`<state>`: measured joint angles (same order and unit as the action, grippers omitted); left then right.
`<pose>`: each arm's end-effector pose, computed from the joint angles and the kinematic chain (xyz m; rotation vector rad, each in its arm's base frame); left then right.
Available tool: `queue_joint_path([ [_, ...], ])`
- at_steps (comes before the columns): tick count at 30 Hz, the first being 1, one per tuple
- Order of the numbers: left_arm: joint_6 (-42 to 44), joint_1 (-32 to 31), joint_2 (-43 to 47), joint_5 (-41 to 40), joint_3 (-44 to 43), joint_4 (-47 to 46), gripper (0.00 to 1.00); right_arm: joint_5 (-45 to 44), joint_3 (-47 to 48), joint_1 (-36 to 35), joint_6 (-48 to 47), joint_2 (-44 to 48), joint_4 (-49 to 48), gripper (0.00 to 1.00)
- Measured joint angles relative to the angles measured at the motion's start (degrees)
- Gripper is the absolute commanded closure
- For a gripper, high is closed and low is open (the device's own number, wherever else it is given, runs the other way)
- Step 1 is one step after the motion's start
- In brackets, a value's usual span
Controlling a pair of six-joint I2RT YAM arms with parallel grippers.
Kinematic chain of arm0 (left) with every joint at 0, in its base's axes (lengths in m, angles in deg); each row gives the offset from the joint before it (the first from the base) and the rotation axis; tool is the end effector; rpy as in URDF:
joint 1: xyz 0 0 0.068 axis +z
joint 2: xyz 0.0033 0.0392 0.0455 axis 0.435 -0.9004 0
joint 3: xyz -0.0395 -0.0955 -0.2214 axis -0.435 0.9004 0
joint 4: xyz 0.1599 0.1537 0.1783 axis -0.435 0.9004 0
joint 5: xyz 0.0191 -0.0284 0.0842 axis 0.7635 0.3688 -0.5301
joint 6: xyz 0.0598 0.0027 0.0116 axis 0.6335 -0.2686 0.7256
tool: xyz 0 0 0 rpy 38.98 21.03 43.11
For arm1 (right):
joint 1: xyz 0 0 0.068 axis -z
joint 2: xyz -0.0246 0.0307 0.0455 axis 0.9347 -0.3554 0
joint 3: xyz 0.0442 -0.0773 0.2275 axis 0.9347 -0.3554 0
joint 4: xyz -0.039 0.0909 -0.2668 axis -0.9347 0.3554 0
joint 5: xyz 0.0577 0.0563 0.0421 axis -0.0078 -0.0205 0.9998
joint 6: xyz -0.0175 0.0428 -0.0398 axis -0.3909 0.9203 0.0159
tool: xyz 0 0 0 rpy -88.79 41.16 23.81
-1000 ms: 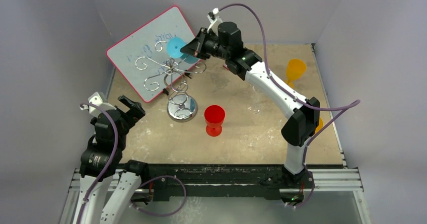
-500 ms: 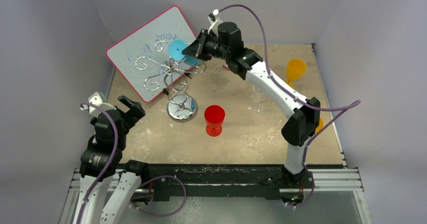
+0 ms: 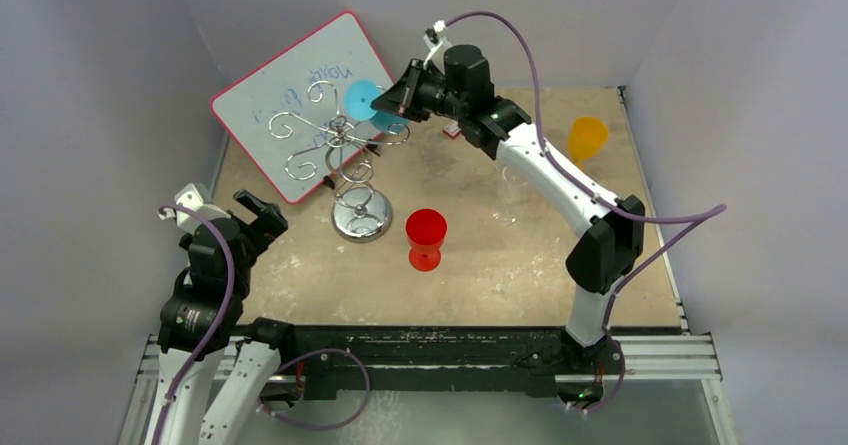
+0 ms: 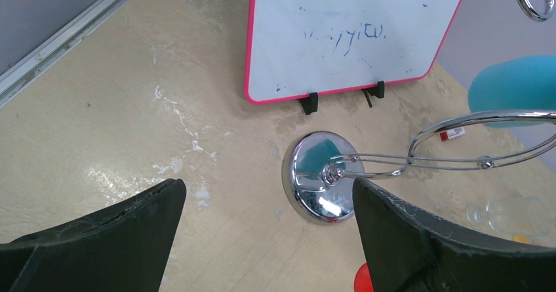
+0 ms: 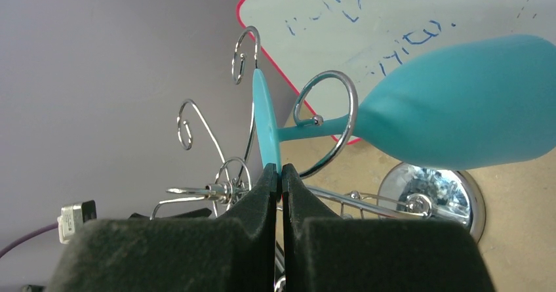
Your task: Place the wine glass upside down on the wine glass rack
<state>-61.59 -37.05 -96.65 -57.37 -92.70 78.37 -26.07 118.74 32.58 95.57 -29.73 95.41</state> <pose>0.1376 -0.0069 0.3318 -0.8015 1.7810 -0.1641 0.3680 0.2906 0.3950 -0.0846 1.8460 1.3332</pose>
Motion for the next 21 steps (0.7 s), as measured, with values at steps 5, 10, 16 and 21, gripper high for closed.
queue_joint_path([
  [5,-0.3,0.0,0.0,0.0,0.0,0.0,0.02,0.2,-1.3,0.8,0.1,1.8,-0.3,1.00],
  [10,-0.3,0.0,0.0,0.0,0.0,0.0,0.02,0.4,-1.6,1.9,0.6,2.4,-0.9,1.00],
  [16,-0.3,0.0,0.0,0.0,0.0,0.0,0.02,0.8,-1.7,3.0,1.5,2.4,-2.5,1.00],
  [21,-0.3,0.0,-0.1,0.0,0.0,0.0,0.02,1.5,-1.5,3.3,1.9,2.3,-2.6,1.00],
])
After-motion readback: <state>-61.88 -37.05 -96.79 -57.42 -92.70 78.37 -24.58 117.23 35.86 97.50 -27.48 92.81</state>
